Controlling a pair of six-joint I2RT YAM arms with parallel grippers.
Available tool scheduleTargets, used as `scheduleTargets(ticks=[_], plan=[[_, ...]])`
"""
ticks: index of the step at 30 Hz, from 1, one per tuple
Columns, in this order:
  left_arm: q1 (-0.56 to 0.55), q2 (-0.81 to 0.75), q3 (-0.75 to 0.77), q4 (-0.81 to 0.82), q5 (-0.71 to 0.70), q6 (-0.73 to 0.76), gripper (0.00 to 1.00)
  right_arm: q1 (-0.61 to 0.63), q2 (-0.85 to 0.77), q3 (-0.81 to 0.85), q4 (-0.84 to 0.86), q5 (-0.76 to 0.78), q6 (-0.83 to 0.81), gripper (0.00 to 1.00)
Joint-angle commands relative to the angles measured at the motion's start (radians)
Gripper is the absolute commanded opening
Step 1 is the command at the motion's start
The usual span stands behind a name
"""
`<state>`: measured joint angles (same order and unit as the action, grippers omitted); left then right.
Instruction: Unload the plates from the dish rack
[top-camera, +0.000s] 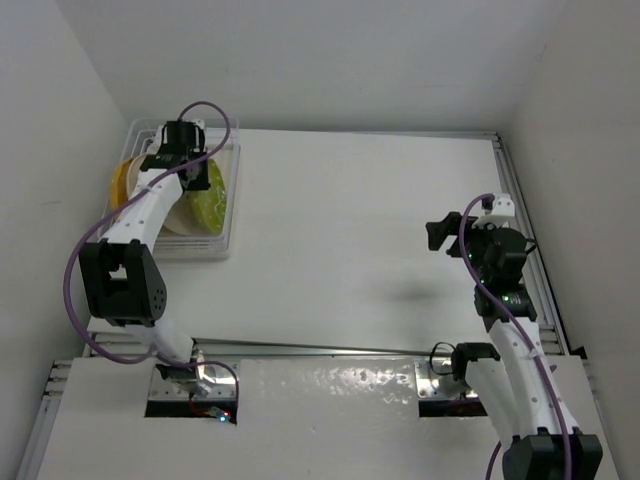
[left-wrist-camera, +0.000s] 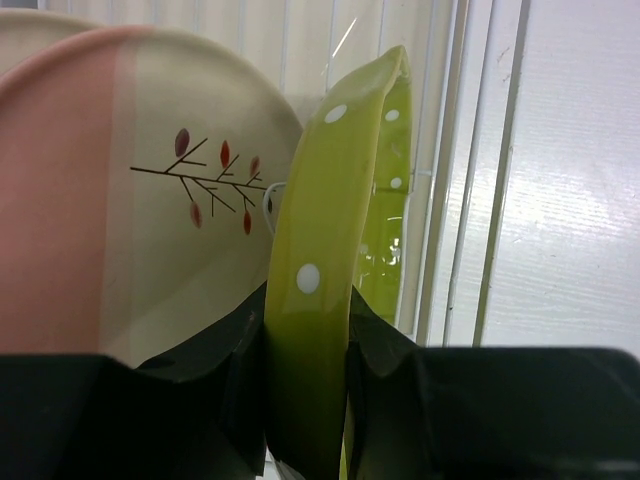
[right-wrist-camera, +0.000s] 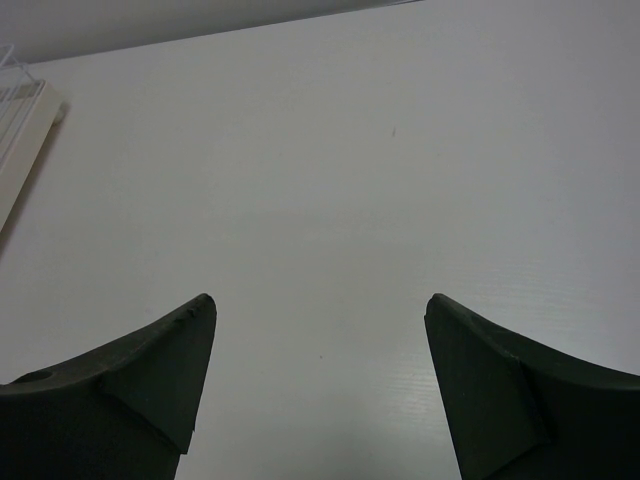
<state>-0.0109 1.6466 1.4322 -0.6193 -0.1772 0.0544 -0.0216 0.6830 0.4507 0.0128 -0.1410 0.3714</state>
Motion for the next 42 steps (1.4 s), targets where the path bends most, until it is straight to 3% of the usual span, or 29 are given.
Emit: scheduleTargets(ticks=[1, 9, 15, 20, 24, 25, 30, 37, 42], plan=[[-0.003, -0.056, 0.065, 0.09, -0.021, 0.001, 0.0, 0.003, -0.014, -0.003, 0.01, 0.015, 0.008, 0.83], [-0.008, -0.076, 0.244, 0.075, -0.027, 0.079, 0.0, 0.003, 0.004, 0.017, 0.018, 0.018, 0.009, 0.83], [-0.009, -0.082, 0.269, 0.069, -0.021, 0.088, 0.0, 0.003, 0.029, 0.034, 0.018, 0.012, 0.012, 0.83], [-0.014, -0.082, 0.351, 0.043, 0.062, 0.073, 0.0, 0.003, 0.044, 0.051, 0.019, -0.008, 0.017, 0.83], [-0.014, -0.079, 0.433, 0.0, 0.247, 0.065, 0.0, 0.003, 0.114, 0.12, -0.01, -0.149, -0.005, 0.84], [-0.015, -0.085, 0.442, -0.011, 0.356, 0.067, 0.0, 0.003, 0.134, 0.162, -0.042, -0.217, -0.006, 0.84], [-0.029, -0.102, 0.429, -0.016, 0.605, 0.048, 0.0, 0.011, 0.275, 0.348, -0.089, -0.351, 0.052, 0.84], [-0.055, -0.113, 0.346, 0.022, 0.562, 0.01, 0.0, 0.084, 0.385, 0.411, -0.028, -0.335, 0.093, 0.83], [-0.099, -0.055, 0.333, 0.147, 0.542, -0.142, 0.0, 0.086, 0.38, 0.356, 0.044, -0.313, 0.172, 0.82]])
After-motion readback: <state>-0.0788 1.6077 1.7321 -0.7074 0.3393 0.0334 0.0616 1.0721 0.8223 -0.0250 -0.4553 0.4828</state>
